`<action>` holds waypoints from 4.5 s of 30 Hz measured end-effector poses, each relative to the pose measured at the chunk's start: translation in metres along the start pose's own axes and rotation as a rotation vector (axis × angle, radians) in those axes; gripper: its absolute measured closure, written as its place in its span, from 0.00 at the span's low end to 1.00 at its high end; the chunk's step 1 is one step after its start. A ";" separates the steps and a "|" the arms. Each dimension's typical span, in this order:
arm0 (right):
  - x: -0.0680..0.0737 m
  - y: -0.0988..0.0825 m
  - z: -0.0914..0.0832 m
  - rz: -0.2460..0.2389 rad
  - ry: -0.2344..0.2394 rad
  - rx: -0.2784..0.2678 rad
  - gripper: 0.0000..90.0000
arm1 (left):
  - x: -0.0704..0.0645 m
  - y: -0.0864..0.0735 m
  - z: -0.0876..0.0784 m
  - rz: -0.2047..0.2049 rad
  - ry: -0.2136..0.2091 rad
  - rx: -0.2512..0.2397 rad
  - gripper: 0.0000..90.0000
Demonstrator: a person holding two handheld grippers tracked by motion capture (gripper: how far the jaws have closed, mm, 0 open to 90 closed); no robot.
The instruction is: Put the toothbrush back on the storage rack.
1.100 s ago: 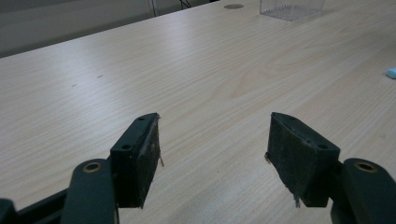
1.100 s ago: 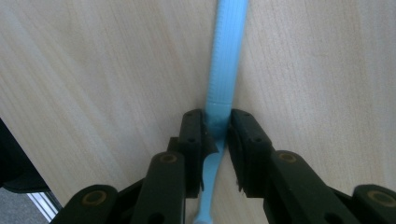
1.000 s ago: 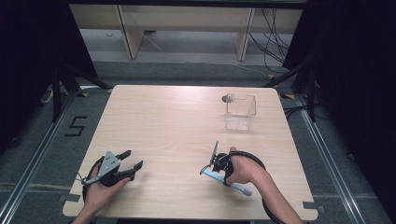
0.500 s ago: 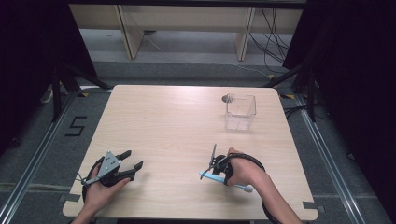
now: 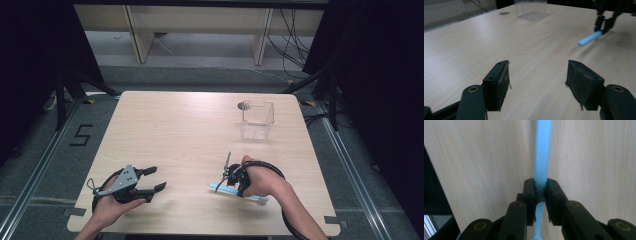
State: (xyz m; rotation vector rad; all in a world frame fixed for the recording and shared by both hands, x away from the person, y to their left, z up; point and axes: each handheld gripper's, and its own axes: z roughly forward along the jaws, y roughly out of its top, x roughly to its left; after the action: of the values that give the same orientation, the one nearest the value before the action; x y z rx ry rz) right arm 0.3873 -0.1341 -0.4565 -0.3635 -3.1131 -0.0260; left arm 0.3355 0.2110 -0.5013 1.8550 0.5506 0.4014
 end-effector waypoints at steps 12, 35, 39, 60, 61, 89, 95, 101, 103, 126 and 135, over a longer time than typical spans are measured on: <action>0.008 0.018 -0.019 -0.093 -0.012 -0.032 0.88 | -0.027 0.025 0.040 0.111 -0.221 0.050 0.48; 0.018 0.045 -0.028 -0.185 0.002 -0.018 0.88 | -0.035 0.036 0.084 0.213 -0.334 0.148 0.65; 0.020 0.053 -0.028 -0.191 0.008 -0.011 0.88 | -0.037 0.037 0.087 0.245 -0.355 0.168 0.69; 0.022 0.068 -0.029 -0.266 0.018 -0.004 0.88 | -0.033 0.037 0.091 0.214 -0.419 0.209 0.85; 0.022 0.069 -0.028 -0.285 0.014 -0.022 0.88 | -0.032 0.037 0.091 0.212 -0.435 0.216 0.85; 0.027 0.024 -0.068 -0.029 -0.155 -0.334 0.67 | -0.016 0.037 0.079 0.155 -0.301 0.142 0.86; 0.029 -0.012 -0.057 0.047 -0.183 -0.492 0.65 | -0.008 0.031 0.067 0.099 -0.249 0.098 0.86; 0.030 -0.038 -0.039 0.156 -0.179 -0.623 0.64 | -0.002 0.029 0.055 0.075 -0.198 0.051 0.86; 0.028 -0.045 -0.030 0.203 -0.188 -0.678 0.63 | 0.000 0.029 0.052 0.068 -0.179 0.042 0.86; 0.018 -0.060 0.025 0.534 -0.182 -0.973 0.64 | 0.006 0.014 0.023 -0.027 -0.045 -0.109 0.86; 0.018 -0.060 0.032 0.621 -0.190 -1.028 0.64 | 0.013 0.015 0.020 -0.027 -0.032 -0.140 0.86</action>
State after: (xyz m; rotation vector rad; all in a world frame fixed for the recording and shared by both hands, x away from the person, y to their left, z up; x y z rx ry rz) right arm 0.3553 -0.1880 -0.4890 -1.3375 -2.6869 -1.6407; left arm 0.3591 0.1979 -0.4937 1.7147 0.5127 0.3819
